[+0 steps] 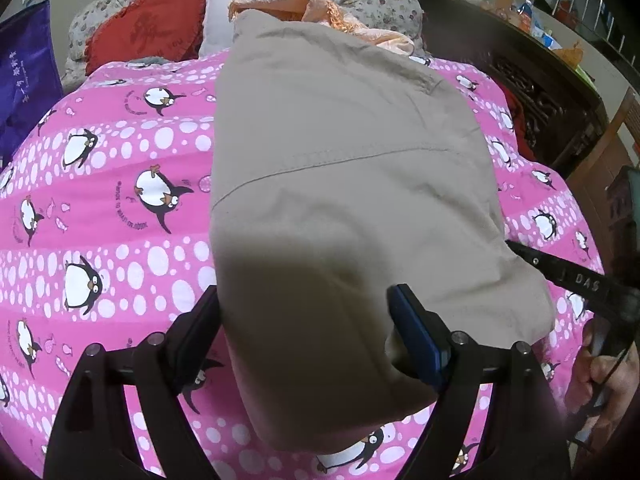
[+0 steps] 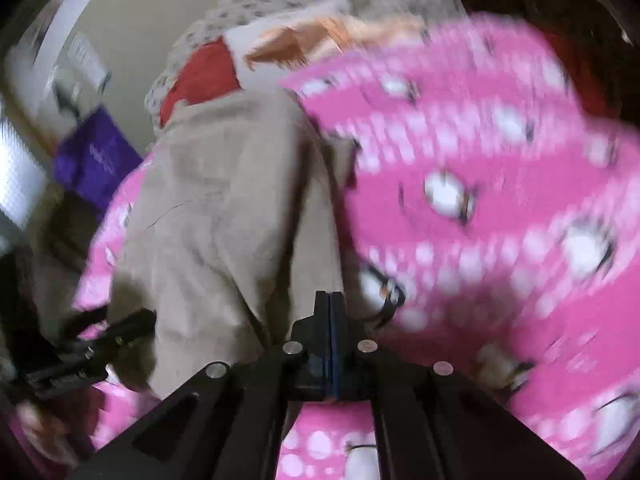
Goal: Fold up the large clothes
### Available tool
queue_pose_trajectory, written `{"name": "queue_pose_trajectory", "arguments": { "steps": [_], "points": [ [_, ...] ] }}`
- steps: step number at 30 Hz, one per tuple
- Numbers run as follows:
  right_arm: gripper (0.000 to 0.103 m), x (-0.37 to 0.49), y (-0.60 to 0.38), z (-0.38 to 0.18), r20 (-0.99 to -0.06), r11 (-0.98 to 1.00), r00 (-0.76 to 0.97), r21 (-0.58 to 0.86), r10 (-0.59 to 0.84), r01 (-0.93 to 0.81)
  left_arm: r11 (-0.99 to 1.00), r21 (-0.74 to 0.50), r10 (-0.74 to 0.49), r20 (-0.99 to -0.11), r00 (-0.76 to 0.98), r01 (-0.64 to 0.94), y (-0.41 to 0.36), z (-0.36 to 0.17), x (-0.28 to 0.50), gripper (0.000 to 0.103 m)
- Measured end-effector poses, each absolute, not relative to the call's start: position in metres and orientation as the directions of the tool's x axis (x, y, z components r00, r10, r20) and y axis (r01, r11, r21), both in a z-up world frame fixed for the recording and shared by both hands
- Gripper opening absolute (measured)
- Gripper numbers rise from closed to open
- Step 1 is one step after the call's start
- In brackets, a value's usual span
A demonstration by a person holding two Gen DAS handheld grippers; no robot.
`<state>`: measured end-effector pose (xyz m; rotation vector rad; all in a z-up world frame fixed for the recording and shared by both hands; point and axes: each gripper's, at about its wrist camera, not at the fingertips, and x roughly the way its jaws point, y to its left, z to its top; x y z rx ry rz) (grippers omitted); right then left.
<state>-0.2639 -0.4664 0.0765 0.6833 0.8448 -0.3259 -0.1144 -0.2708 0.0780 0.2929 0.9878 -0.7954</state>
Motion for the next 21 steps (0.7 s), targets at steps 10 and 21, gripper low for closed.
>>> {"name": "queue_pose_trajectory", "arguments": {
  "steps": [10, 21],
  "points": [
    [0.034, -0.247, -0.437, 0.125, -0.707, 0.818, 0.706, 0.386, -0.035, 0.427, 0.691, -0.130, -0.460, -0.838, 0.293, 0.711, -0.273, 0.075, -0.113, 0.085],
    [0.053, -0.208, -0.458, 0.066, -0.793, 0.812, 0.604, 0.301, -0.077, 0.499, 0.673, -0.162, -0.471, -0.846, 0.249, 0.722, -0.281, 0.068, -0.109, 0.086]
  ]
}}
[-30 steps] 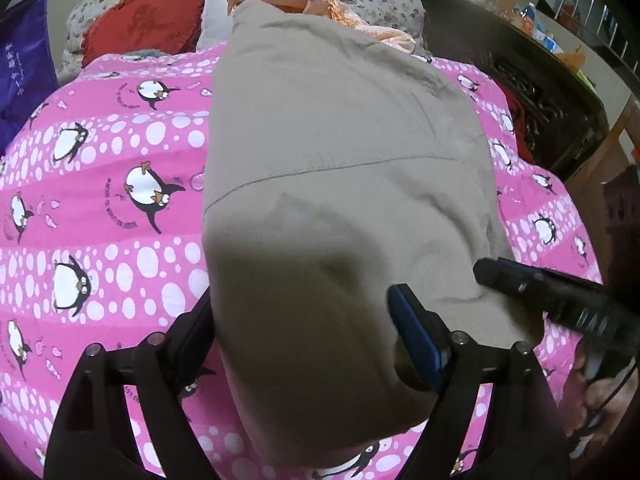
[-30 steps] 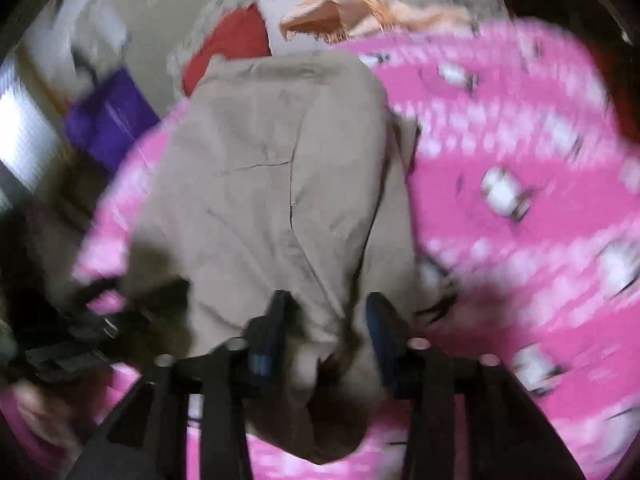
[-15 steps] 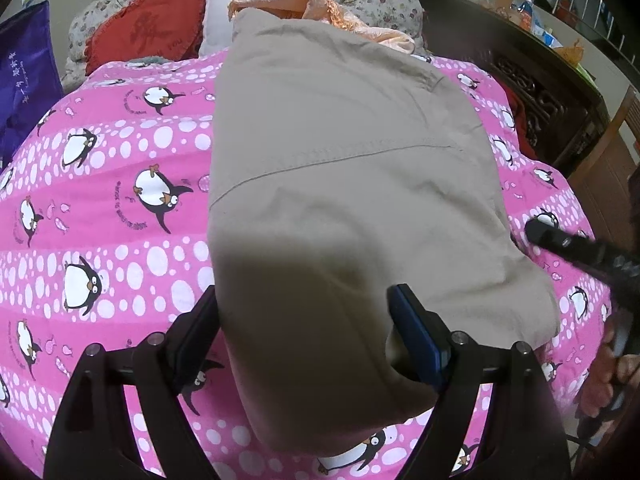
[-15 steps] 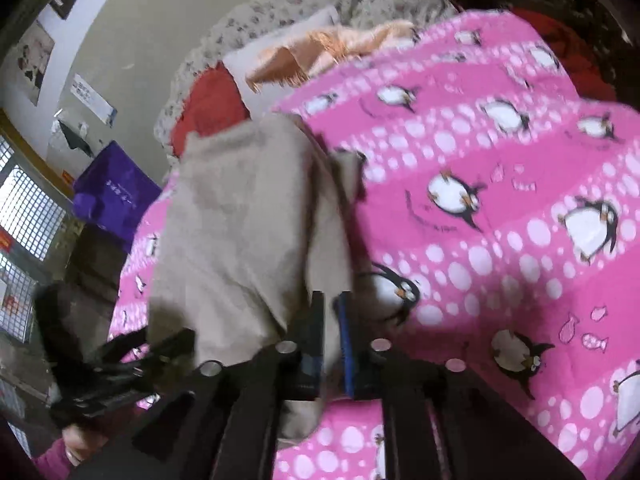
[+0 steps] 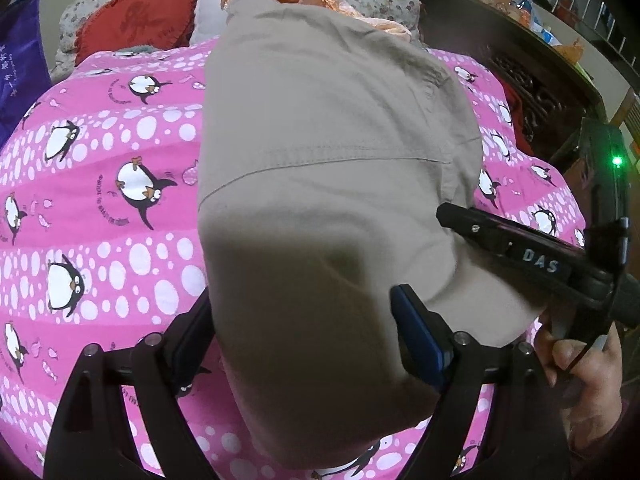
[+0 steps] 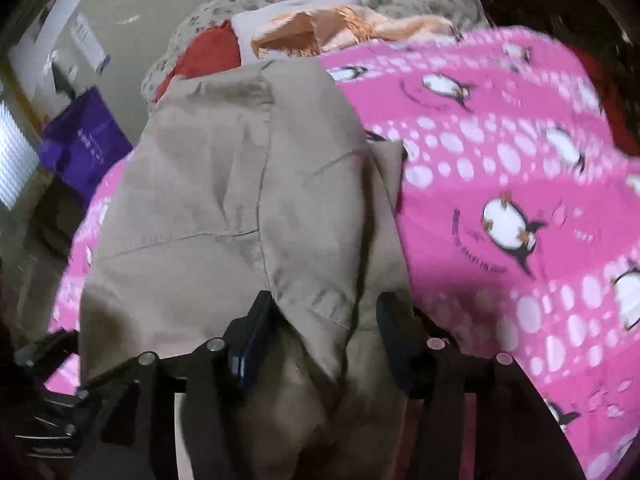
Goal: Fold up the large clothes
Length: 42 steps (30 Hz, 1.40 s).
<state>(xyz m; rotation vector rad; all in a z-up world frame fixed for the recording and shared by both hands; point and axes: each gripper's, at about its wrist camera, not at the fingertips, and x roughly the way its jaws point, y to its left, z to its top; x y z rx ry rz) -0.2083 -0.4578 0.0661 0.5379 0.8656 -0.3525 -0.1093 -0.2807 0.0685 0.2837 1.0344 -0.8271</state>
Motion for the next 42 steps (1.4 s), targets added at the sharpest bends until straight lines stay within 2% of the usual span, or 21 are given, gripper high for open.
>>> {"name": "queue_pose_trajectory", "arguments": {
  "steps": [3, 6, 10, 11, 15, 19, 23, 27, 28, 30, 31, 32, 33, 35, 37, 42],
  "points": [
    [0.053, -0.212, -0.456, 0.078, -0.793, 0.835, 0.604, 0.277, -0.081, 0.475, 0.666, -0.187, -0.485, -0.844, 0.229, 0.722, -0.278, 0.071, -0.104, 0.086],
    [0.059, -0.218, -0.457, 0.091, -0.769, 0.846, 0.636, 0.303, -0.054, 0.438, 0.654, -0.228, -0.522, -0.826, 0.212, 0.721, -0.270, 0.080, -0.096, 0.086],
    [0.086, -0.230, -0.475, 0.103, -0.708, 0.828, 0.706, 0.401, 0.009, 0.393, 0.611, -0.337, -0.628, -0.757, 0.179, 0.716, -0.253, 0.094, -0.077, 0.086],
    [0.088, -0.229, -0.480, 0.103, -0.700, 0.818, 0.714, 0.421, 0.019, 0.391, 0.607, -0.364, -0.643, -0.748, 0.167, 0.707, -0.251, 0.094, -0.072, 0.088],
    [0.088, -0.214, -0.503, 0.086, -0.705, 0.785, 0.705, 0.478, 0.076, 0.394, 0.589, -0.479, -0.683, -0.726, 0.084, 0.651, -0.248, 0.077, -0.049, 0.088],
    [0.088, -0.194, -0.513, 0.069, -0.681, 0.772, 0.709, 0.548, 0.185, 0.324, 0.536, -0.602, -0.744, -0.668, -0.006, 0.592, -0.247, 0.054, -0.033, 0.088],
    [0.095, -0.184, -0.517, 0.058, -0.649, 0.746, 0.724, 0.597, 0.234, 0.295, 0.519, -0.642, -0.742, -0.666, -0.076, 0.565, -0.260, 0.037, -0.026, 0.089],
    [0.096, -0.180, -0.514, 0.059, -0.648, 0.768, 0.725, 0.580, 0.232, 0.272, 0.503, -0.665, -0.743, -0.659, -0.116, 0.553, -0.272, 0.032, -0.024, 0.089],
    [0.095, -0.178, -0.512, 0.061, -0.654, 0.780, 0.722, 0.566, 0.226, 0.268, 0.499, -0.663, -0.743, -0.659, -0.118, 0.558, -0.274, 0.034, -0.026, 0.088],
    [0.085, -0.177, -0.506, 0.064, -0.668, 0.803, 0.715, 0.533, 0.207, 0.265, 0.495, -0.657, -0.743, -0.659, -0.115, 0.568, -0.276, 0.038, -0.029, 0.068],
    [0.061, -0.178, -0.501, 0.068, -0.667, 0.810, 0.716, 0.527, 0.208, 0.256, 0.500, -0.643, -0.736, -0.668, -0.106, 0.580, -0.277, 0.042, -0.032, 0.064],
    [0.040, -0.178, -0.499, 0.069, -0.656, 0.802, 0.715, 0.550, 0.240, 0.235, 0.503, -0.627, -0.731, -0.676, -0.094, 0.595, -0.278, 0.046, -0.034, 0.056],
    [0.037, -0.178, -0.497, 0.071, -0.639, 0.780, 0.716, 0.587, 0.280, 0.218, 0.500, -0.619, -0.730, -0.678, -0.090, 0.606, -0.279, 0.050, -0.035, 0.045],
    [0.028, -0.182, -0.493, 0.077, -0.633, 0.773, 0.722, 0.594, 0.279, 0.222, 0.484, -0.617, -0.736, -0.671, -0.093, 0.620, -0.274, 0.061, -0.037, 0.033],
    [0.028, -0.187, -0.485, 0.089, -0.603, 0.759, 0.740, 0.620, 0.298, 0.199, 0.463, -0.626, -0.753, -0.651, -0.094, 0.627, -0.264, 0.076, -0.041, 0.030],
    [0.027, -0.203, -0.455, 0.112, -0.562, 0.734, 0.746, 0.663, 0.358, 0.148, 0.448, -0.606, -0.759, -0.647, -0.079, 0.658, -0.220, 0.112, -0.058, 0.029]
  ]
}}
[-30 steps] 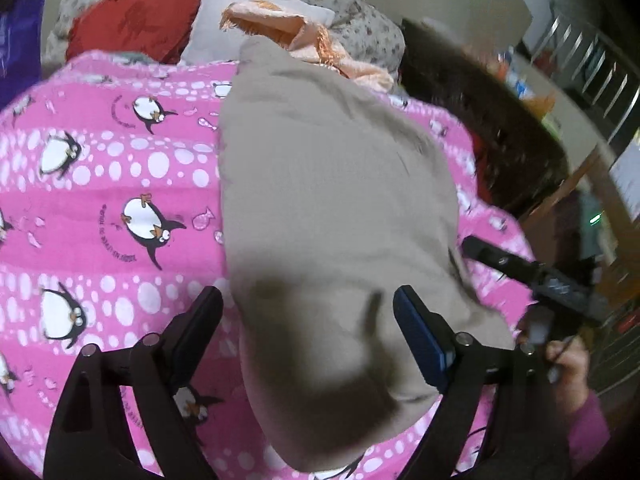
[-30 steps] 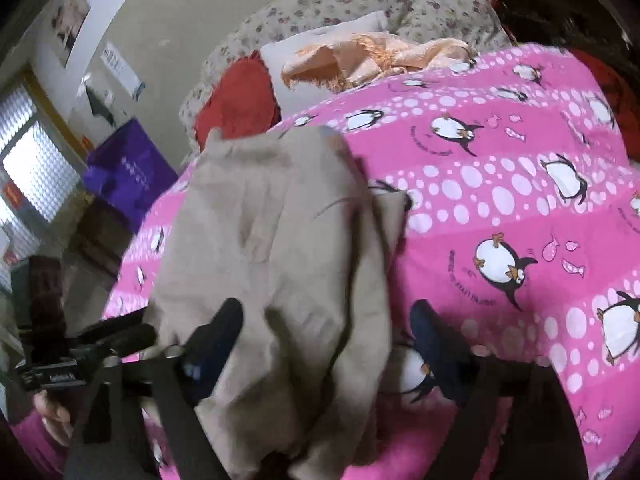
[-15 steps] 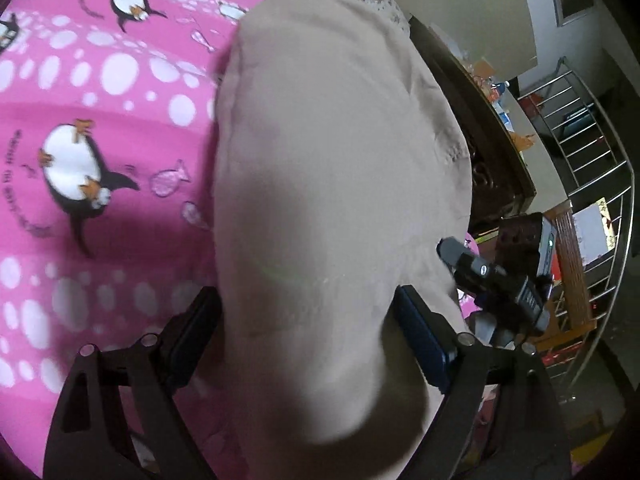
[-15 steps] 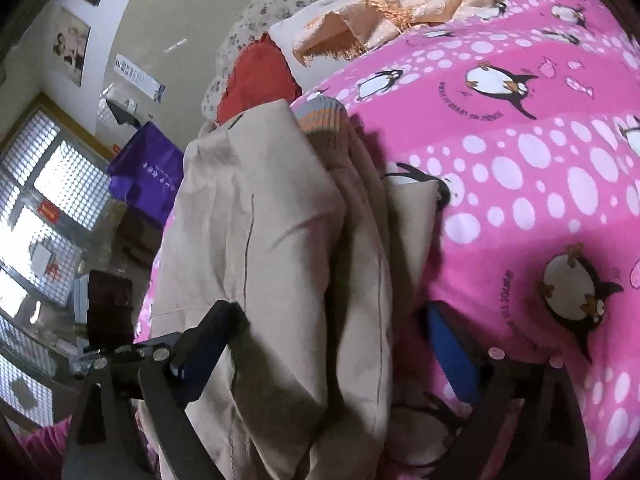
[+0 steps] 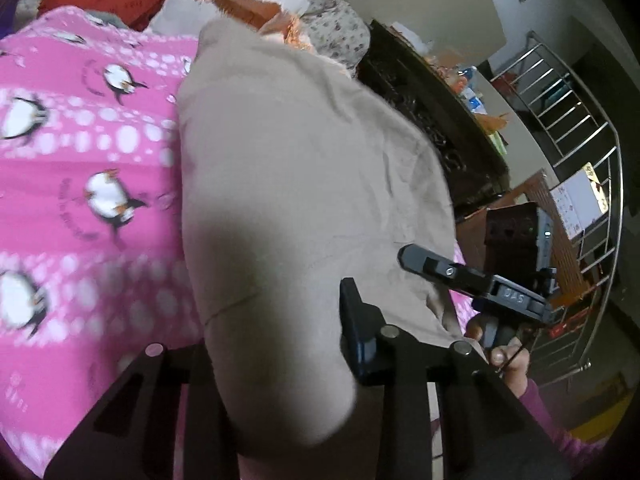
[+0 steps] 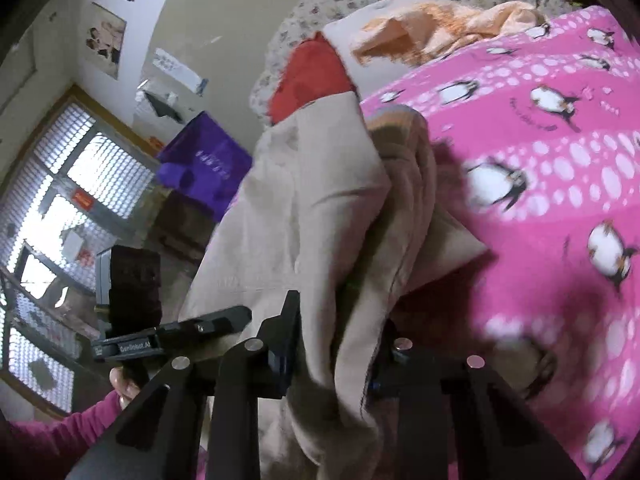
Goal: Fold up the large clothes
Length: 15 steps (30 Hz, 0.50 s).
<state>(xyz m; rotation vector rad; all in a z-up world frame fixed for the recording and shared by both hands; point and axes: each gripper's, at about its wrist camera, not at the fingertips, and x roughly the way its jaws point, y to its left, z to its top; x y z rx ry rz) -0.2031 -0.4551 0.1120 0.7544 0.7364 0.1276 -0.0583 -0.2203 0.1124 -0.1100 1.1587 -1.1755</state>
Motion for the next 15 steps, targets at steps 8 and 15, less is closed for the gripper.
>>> {"name": "queue_pose_trajectory", "arguments": {
  "steps": [8, 15],
  "points": [
    [0.027, -0.219, -0.369, 0.111, -0.553, 0.712, 0.691, 0.698, 0.466, 0.078, 0.507, -0.513, -0.684, -0.728, -0.039, 0.692, -0.137, 0.118, -0.107, 0.030],
    [0.035, -0.222, -0.316, 0.068, -0.648, 0.737, 0.594, 0.663, 0.477, 0.131, 0.630, -0.499, -0.594, -0.804, -0.044, 0.595, -0.102, 0.067, -0.128, 0.045]
  ]
}}
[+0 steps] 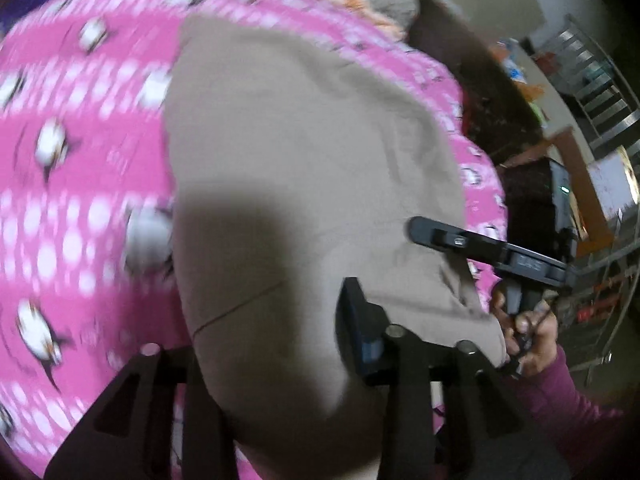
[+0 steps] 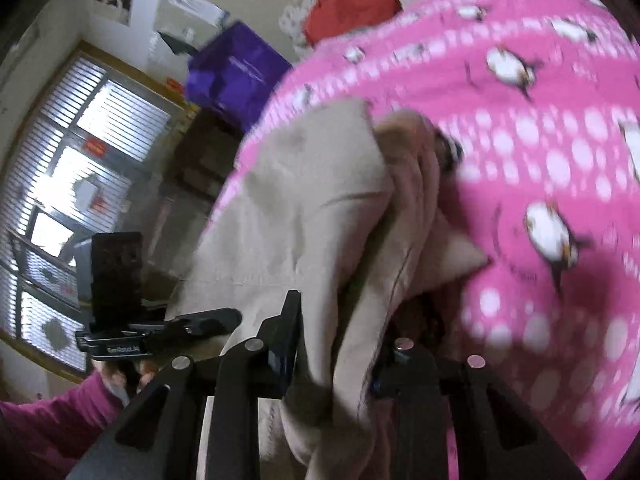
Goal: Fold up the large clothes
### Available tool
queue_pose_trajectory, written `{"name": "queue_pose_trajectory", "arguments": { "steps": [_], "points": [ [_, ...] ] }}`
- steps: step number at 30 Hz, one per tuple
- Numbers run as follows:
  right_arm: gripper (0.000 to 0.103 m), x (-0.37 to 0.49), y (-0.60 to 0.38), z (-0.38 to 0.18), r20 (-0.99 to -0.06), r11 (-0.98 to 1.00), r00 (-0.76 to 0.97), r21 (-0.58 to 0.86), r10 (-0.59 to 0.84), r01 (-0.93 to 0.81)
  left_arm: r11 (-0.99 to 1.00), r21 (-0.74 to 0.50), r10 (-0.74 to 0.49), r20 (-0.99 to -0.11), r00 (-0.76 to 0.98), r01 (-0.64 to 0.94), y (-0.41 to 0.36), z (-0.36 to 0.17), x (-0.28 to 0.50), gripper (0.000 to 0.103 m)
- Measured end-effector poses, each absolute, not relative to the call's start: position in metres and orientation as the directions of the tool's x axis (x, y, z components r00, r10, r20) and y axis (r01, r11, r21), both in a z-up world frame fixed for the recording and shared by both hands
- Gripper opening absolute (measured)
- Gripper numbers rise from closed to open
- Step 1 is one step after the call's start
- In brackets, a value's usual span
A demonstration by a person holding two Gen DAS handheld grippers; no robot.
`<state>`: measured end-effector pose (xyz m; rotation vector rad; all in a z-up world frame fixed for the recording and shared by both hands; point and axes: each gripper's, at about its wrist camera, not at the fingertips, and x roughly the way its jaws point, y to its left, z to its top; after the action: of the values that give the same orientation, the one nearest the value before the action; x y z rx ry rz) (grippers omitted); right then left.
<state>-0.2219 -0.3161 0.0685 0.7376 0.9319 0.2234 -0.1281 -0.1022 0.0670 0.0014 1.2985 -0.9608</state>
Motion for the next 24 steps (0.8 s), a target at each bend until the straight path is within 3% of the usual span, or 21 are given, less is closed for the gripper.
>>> {"name": "queue_pose_trajectory", "arguments": {
  "steps": [2, 4, 7, 13, 21, 24],
  "points": [
    [0.053, -0.224, -0.317, 0.065, -0.692, 0.753, 0.571, 0.632, 0.442, 0.185, 0.689, -0.461, -0.555, -0.832, -0.001, 0.559, -0.098, 0.067, -0.130, 0.060],
    [0.054, -0.230, -0.318, 0.079, -0.748, 0.806, 0.555, 0.552, 0.365, 0.214, 0.723, -0.390, -0.509, -0.859, 0.058, 0.570, -0.091, 0.078, -0.139, 0.068],
    [0.054, -0.242, -0.317, 0.125, -0.772, 0.890, 0.593, 0.413, 0.229, 0.195, 0.755, -0.287, -0.452, -0.879, 0.150, 0.590, -0.086, 0.099, -0.148, 0.069],
    [0.053, -0.218, -0.286, 0.170, -0.708, 0.916, 0.652, 0.398, 0.271, 0.051, 0.773, -0.038, -0.351, -0.857, 0.377, 0.633, -0.085, 0.120, -0.168, 0.070],
    [0.047, -0.143, -0.272, 0.117, -0.818, 0.966, 0.567, 0.214, 0.096, 0.145, 0.780, 0.028, -0.291, -0.868, 0.402, 0.625, -0.096, 0.102, -0.165, 0.070],
    [0.038, -0.131, -0.287, 0.092, -0.849, 0.962, 0.529, 0.145, 0.000, 0.233, 0.781, 0.000, -0.303, -0.874, 0.379, 0.624, -0.097, 0.096, -0.166, 0.072]
  ]
}}
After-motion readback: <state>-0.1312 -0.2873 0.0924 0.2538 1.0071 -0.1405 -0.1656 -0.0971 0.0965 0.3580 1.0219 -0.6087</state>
